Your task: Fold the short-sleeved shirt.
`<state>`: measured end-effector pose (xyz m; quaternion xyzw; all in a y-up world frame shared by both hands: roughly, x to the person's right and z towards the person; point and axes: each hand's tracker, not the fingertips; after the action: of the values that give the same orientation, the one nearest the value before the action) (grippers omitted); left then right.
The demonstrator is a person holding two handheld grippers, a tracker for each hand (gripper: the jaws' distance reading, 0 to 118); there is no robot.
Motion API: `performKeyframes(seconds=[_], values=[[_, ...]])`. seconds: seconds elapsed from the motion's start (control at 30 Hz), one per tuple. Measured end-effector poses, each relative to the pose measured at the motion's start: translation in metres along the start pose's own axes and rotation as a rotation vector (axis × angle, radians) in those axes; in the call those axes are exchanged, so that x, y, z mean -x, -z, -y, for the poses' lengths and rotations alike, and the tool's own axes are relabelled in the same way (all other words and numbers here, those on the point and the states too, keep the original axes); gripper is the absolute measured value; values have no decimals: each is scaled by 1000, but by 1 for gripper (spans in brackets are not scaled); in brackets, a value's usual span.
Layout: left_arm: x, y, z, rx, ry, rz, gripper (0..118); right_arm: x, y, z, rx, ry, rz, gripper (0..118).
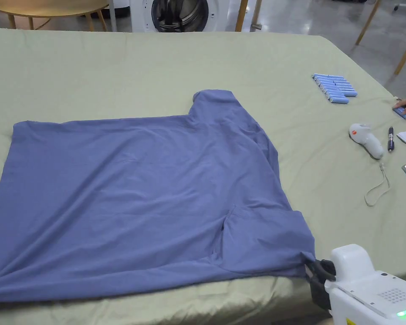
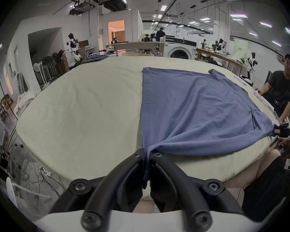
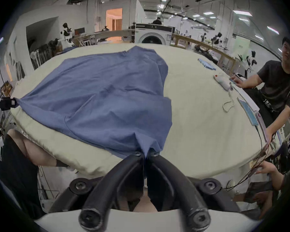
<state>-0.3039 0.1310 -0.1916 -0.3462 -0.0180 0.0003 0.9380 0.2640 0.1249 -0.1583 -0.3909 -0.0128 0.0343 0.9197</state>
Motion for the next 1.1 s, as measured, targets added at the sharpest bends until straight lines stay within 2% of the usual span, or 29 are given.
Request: performKeyframes(seconds=[0.2,0.3,0.37,0.43,0.6,0.67,0.73,0.87,0.93,1.0,1.03,1.07,1.1], values=[[-4,-9,-40,-23,56,-1,1,2,-24,-37,-77,-51,6,1],[0,-4,-70,-1,79,18,1,3,-28,-68,-88,-111,11,1],[6,8,-92,24,126,51,1,1,-23,-92,-86,-180,28,1],[11,28,-114,72,160,62,1,-2,-5,-117,-53,-205,34,1],[15,80,-160,128,113,107,1,-10,53,-169,13,-230,27,1],[7,96,-173,143,156,100,1,-11,72,-182,44,-261,54,1],[-2,114,-183,176,254,73,1,-13,93,-195,79,-273,60,1],[-5,150,-192,238,273,75,1,-17,129,-201,180,-342,98,1],[-5,167,-193,257,264,84,1,-22,146,-199,209,-338,96,1],[-4,179,-191,286,248,81,1,-25,156,-197,247,-278,84,1],[-3,183,-188,300,241,92,3,-27,160,-194,256,-240,72,2],[-3,185,-184,313,235,96,12,-31,162,-190,270,-212,59,3],[-2,183,-180,313,226,75,41,-34,162,-186,261,-162,39,16]])
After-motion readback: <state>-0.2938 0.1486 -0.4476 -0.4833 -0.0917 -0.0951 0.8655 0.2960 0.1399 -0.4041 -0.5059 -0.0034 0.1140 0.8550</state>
